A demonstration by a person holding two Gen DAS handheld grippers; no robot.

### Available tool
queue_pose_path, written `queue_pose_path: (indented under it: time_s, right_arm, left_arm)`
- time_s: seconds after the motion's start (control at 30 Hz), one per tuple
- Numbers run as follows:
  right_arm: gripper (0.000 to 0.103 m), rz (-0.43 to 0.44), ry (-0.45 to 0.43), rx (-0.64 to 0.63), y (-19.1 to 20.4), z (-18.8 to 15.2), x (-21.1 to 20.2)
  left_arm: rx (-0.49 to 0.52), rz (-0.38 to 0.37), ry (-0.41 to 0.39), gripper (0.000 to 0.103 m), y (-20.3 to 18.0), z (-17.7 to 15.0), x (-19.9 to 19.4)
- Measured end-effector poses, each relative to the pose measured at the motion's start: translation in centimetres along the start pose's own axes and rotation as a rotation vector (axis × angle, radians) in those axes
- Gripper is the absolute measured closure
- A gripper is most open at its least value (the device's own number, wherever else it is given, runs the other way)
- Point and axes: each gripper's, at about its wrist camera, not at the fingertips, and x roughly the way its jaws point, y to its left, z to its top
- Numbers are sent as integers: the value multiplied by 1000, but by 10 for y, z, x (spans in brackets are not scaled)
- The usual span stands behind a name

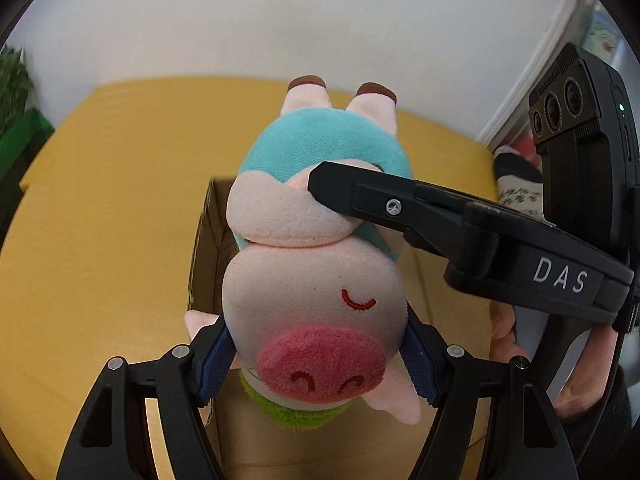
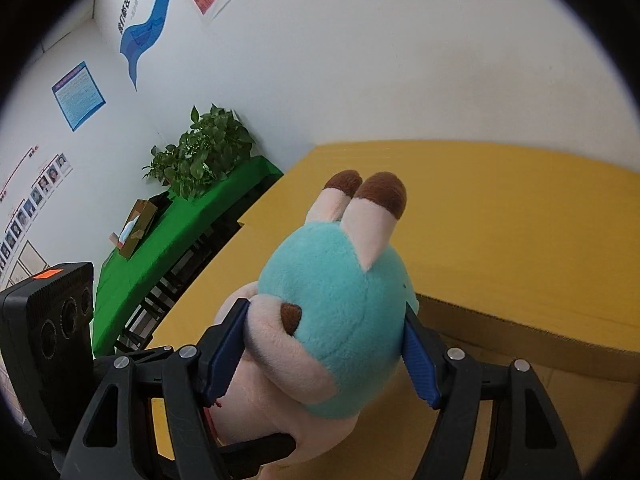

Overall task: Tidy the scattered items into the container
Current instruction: 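Carry the plush pig with the left gripper over the cardboard box, then open the left gripper to drop the pig into the box, withdraw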

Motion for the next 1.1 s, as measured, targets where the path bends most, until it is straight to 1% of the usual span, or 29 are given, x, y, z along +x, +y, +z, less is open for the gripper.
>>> queue_pose_path:
  time_s: [0.07, 0.17, 0.3, 0.37, 0.47, 0.53, 0.6, 0.7, 0.77, 0.9, 1.0, 1.03, 1.07, 1.1]
  right_arm:
    - [33, 11, 31, 38, -13, -13, 21]
    - [33, 21, 63, 62, -26, -28, 42]
    - [33, 30, 83, 79, -37, -37, 63]
    - [33, 35, 86, 89, -40, -41, 73]
    - [31, 59, 43, 110, -43, -39, 76]
    - [26, 40, 31, 98, -41, -38, 77]
    - [18, 10, 29, 75, -35, -36, 77]
    - [17, -21, 33, 57, -32, -33, 71]
    - [17, -49, 41, 41, -31, -33, 63]
    - [17, -71, 27, 20, -20, -31, 31]
    - [17, -39, -2, 39, -4, -30, -11]
    - [17, -35, -20, 39, 3, -32, -29]
    - [17, -41, -34, 30, 13, -36, -49]
    - [17, -53, -39, 18, 21, -40, -64]
  left_arm:
    - [-20, 12, 40, 25, 5, -8, 17]
    - [-48, 24, 83, 25, 13, -17, 36]
    - [-80, 47, 128, 25, 21, -25, 55]
    - [-101, 38, 120, 24, 24, -27, 56]
    - [-108, 44, 96, 19, 23, -30, 54]
    - [-101, 45, 89, 18, 20, -35, 50]
    - [-84, 43, 77, 18, 15, -42, 42]
    - [-77, 39, 27, 16, 9, -54, 17]
    - [-54, 56, -19, 6, 4, -63, -5]
    - [-9, 92, -109, 5, -6, -89, -51]
    - [11, 98, -180, 5, -13, -110, -84]
    - [16, 100, -202, 3, -21, -91, -85]
    - [23, 104, -228, 1, -21, -66, -87]
    - [35, 108, -259, 1, -20, -64, -97]
